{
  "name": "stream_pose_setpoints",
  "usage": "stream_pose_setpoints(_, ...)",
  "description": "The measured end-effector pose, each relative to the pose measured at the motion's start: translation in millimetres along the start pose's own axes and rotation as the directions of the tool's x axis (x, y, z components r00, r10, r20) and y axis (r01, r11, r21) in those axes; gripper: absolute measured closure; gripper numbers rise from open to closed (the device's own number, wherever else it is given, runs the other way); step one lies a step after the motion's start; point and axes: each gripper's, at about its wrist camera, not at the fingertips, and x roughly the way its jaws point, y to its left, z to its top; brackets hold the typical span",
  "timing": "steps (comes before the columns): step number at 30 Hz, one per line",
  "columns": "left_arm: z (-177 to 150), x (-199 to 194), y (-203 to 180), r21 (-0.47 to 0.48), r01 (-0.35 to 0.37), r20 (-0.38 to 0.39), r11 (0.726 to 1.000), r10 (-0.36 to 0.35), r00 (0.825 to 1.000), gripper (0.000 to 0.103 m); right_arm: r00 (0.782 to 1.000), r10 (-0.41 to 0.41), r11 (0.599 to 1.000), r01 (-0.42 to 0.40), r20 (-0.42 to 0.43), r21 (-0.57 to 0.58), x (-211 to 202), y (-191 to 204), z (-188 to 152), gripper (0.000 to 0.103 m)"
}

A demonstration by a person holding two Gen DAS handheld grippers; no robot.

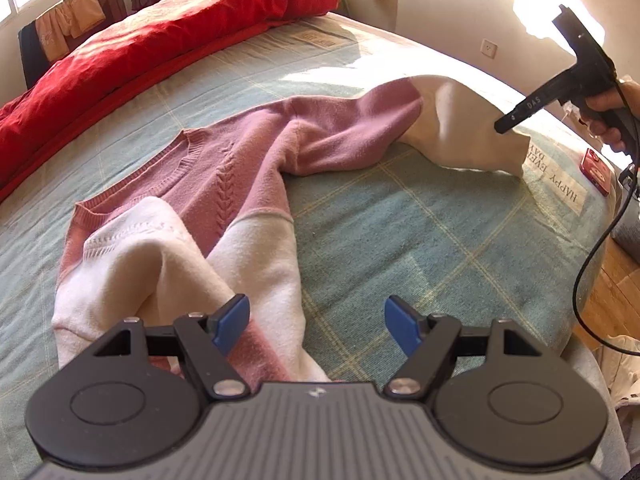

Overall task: Fold clothes
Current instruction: 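Lay the stretched sleeve flat on the bed and open the right gripper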

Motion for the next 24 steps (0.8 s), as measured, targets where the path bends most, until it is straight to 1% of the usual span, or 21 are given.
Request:
stream_pose_setpoints(7, 13.7, 20.5, -22.9, 0.045, 0.022, -0.025, 0.999, -0.021, 0.999, 0.028, 0.997, -0.066, 0.995, 0.064, 0.028, 0.073, 11.7, -46.6, 17.1, 0.097)
stream_pose_setpoints(10, 14.0, 24.9, -28.1, 0.054, 0.031, -0.034, 0.998, -0.029, 0.999, 0.028, 0.995, -0.097, 0.992, 0.094, 0.035, 0.080, 18.7, -55.1, 26.2, 0.097)
stream_pose_setpoints(15, 13.5, 31.4, -27.4, 0.055, 0.024, -0.055, 0.998, -0.021, 0.998, 0.028, 0.987, -0.157, 0.984, 0.153, 0.035, 0.095, 29.4, -67.8, 39.3, 0.097)
stream_pose_setpoints(19, 13.1, 35.0, -24.3, 0.050, 0.018, -0.066, 0.999, -0.015, 0.998, 0.028, 0.980, -0.196, 0.972, 0.191, 0.024, 0.137, 40.3, -76.9, 41.7, 0.097)
stream_pose_setpoints(21, 12.6, 36.1, -23.9, 0.049, 0.017, -0.070, 0.999, -0.014, 0.997, 0.028, 0.979, -0.204, 0.965, 0.198, 0.017, 0.169, 44.7, -79.4, 39.4, 0.091)
stream_pose_setpoints(22, 12.3, 36.1, -24.2, 0.051, 0.017, -0.071, 0.999, -0.013, 0.997, 0.028, 0.979, -0.204, 0.964, 0.198, 0.017, 0.179, 45.0, -80.4, 37.5, 0.084)
stream_pose_setpoints(24, 11.4, 35.2, -24.9, 0.054, 0.018, -0.069, 0.998, -0.014, 0.998, 0.028, 0.981, -0.192, 0.961, 0.184, 0.023, 0.208, 41.4, -84.2, 30.7, 0.082)
